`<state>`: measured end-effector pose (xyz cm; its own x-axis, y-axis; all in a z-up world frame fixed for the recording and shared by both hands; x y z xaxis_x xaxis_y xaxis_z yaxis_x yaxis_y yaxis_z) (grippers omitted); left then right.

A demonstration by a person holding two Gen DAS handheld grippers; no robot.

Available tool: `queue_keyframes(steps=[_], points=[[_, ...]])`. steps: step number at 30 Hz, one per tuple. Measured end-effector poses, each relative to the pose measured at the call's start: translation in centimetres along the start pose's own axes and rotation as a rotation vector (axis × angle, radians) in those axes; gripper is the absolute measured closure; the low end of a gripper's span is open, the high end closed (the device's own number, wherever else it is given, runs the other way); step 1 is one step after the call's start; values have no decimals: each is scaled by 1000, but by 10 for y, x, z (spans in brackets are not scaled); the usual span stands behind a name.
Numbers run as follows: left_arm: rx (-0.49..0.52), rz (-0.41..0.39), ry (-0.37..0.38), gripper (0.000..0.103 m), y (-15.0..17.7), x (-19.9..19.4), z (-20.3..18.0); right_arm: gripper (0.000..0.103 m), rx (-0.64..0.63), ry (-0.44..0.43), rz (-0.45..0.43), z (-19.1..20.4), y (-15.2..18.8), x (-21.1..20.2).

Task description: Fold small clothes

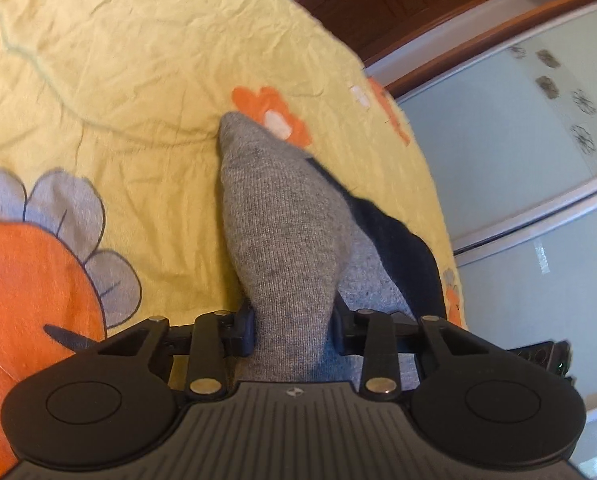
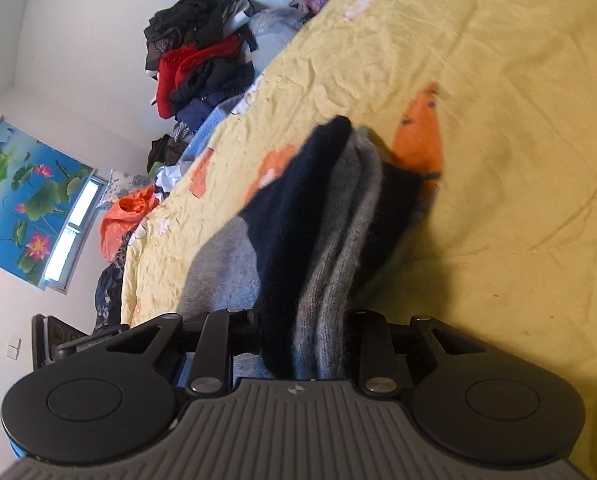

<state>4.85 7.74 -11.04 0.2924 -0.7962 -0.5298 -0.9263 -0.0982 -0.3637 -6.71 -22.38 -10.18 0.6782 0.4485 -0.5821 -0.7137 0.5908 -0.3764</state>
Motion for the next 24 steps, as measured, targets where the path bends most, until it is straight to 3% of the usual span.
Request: queue_keyframes(steps=[9,14,19,22,24], points=[[-28,-79,53,70,-17,-58,22,73,-95,-43,21,71,-10,12],[-6,-77,12,70,-48,-94,30,73,-115,-70,42,107,-9,37],[23,-9,-67,67,-69,-85,48,72,-153,-17,51,107,-3,68],[-37,25,-119,49,-65,-67,78,62,-190,75,92,91,1,94],[-97,-22,-54,35,-60,-75,84,50,-163,92,103,79,2,96]])
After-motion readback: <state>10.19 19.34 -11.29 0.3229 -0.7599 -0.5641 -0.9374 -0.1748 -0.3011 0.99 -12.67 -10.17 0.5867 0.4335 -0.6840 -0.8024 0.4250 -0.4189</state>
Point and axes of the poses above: each gripper's, at about its wrist camera, not at the fingertips, and x roughly the way its jaws point, z to its left, y to its underside, the point moved 4 cm from there along x, roughly the way its jaws point, and after that the axes turned 6 degrees about y, right-handed, at the moved point
